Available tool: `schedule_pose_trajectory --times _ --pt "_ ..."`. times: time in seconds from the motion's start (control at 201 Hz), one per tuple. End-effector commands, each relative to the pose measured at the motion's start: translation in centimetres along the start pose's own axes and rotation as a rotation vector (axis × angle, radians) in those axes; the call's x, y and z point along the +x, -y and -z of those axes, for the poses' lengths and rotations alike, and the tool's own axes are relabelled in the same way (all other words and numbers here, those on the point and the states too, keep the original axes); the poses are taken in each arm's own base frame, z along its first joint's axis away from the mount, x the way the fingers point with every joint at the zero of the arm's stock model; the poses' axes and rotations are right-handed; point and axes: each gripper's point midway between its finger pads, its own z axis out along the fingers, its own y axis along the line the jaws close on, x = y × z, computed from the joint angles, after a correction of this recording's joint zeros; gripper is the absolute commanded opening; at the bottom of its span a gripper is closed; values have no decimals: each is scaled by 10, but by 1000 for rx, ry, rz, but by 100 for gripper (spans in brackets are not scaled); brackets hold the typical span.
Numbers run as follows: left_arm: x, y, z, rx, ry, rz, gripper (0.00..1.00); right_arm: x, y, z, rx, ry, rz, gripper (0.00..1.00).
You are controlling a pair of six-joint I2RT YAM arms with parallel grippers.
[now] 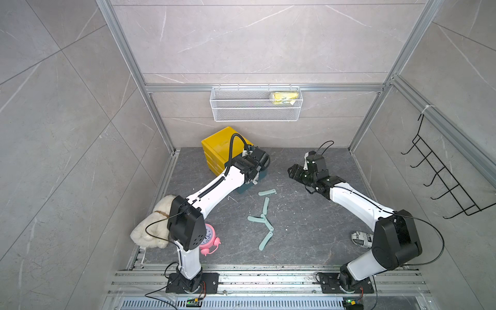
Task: Place the fruit knives into the drawer by color
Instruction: Place the fruit knife in the drawer.
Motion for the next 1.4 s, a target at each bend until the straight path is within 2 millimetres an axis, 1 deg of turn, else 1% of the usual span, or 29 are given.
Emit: schedule_pose_trajectory --times 0.0,0.11,0.174,0.299,0.363,0.388,0.493,0.632,0.692,0.742,0.757,0.811,0.881,0.941,1.005,1.09,1.19,1.289,1.399 --pt "-19 3 -13 -21 33 -39 10 4 1 9 -12 -13 -13 65" --pt "-16 -1 -31 -29 0 -20 9 14 0 6 -36 -43 -27 65" --pt "-14 0 -39 -23 -13 -14 12 23 -4 4 -64 -64 -39 65" --pt "-11 4 -45 -10 -35 -18 26 40 -17 -2 -118 -107 -43 65" --pt "-12 6 -42 4 -33 -12 37 45 -24 -3 -144 -116 -42 66" --pt "-13 5 -40 9 -30 -4 40 48 -27 -4 -153 -121 -44 67" --pt "-25 3 -20 59 9 36 58 56 -40 -6 -193 -143 -47 68" --pt "-51 -9 27 138 108 109 80 67 -56 -13 -253 -182 -84 70" --pt "-64 -22 48 147 165 141 90 73 -61 -19 -270 -203 -108 71" --pt "-73 -36 61 139 209 161 97 78 -63 -24 -274 -217 -124 71" --pt "-75 -39 63 135 217 164 98 79 -64 -25 -277 -220 -128 71" --pt "-83 -60 69 107 244 195 99 82 -66 -30 -279 -228 -147 71" --pt "-88 -88 61 72 242 253 99 85 -68 -35 -283 -238 -168 72" --pt "-88 -113 44 36 219 311 99 86 -71 -38 -289 -243 -182 72" --pt "-86 -132 22 13 180 375 99 88 -73 -41 -283 -250 -190 72" --pt "-80 -142 -2 10 123 430 99 90 -76 -43 -278 -259 -202 73" --pt "-73 -146 -22 -18 80 440 99 94 -79 -46 -277 -272 -217 73" --pt "-65 -146 -36 -42 39 433 99 98 -82 -50 -275 -282 -231 73" --pt "-59 -144 -44 -47 15 422 99 102 -85 -58 -273 -290 -242 73"
